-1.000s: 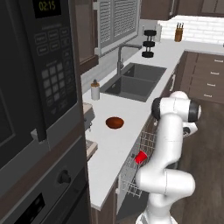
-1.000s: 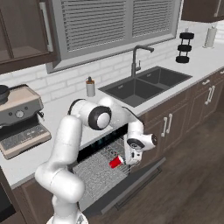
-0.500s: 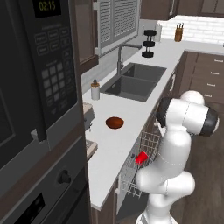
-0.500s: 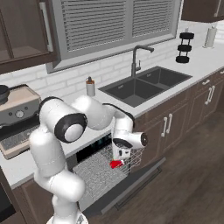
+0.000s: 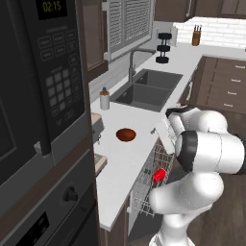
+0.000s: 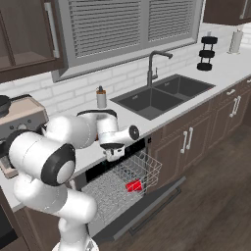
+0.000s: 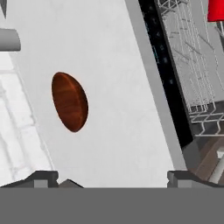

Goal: Pick up the cup and bowl from the counter, place them in the dishwasher, and close the dishwasher door.

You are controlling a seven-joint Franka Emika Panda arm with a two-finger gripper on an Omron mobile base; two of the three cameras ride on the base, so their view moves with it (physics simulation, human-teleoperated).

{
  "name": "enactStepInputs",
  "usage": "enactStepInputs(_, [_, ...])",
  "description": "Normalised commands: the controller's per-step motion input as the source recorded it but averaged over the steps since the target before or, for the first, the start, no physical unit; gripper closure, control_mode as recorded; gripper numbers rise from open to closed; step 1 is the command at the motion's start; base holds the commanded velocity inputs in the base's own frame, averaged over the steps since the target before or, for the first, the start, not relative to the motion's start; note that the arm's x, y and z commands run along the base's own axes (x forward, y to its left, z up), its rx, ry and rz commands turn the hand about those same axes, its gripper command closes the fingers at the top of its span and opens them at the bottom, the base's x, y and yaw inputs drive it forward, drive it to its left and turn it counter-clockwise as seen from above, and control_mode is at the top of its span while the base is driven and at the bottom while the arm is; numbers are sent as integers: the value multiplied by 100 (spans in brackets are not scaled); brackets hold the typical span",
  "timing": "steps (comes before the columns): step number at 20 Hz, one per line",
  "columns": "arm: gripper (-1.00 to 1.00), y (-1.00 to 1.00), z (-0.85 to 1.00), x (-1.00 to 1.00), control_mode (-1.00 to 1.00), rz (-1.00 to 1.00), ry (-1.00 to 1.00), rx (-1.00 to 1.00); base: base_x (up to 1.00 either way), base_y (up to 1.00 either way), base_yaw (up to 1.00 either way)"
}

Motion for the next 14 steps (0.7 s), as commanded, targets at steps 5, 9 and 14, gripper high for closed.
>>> enactStepInputs(5, [-100,55,7,51,-100,4,0,-16,0,0,0])
enactStepInputs(9, [-100,16,-10,66,-100,0,7,-11,0,0,0])
enactStepInputs(14, [-100,7,-20,64,-100,0,12,-4,0,0,0])
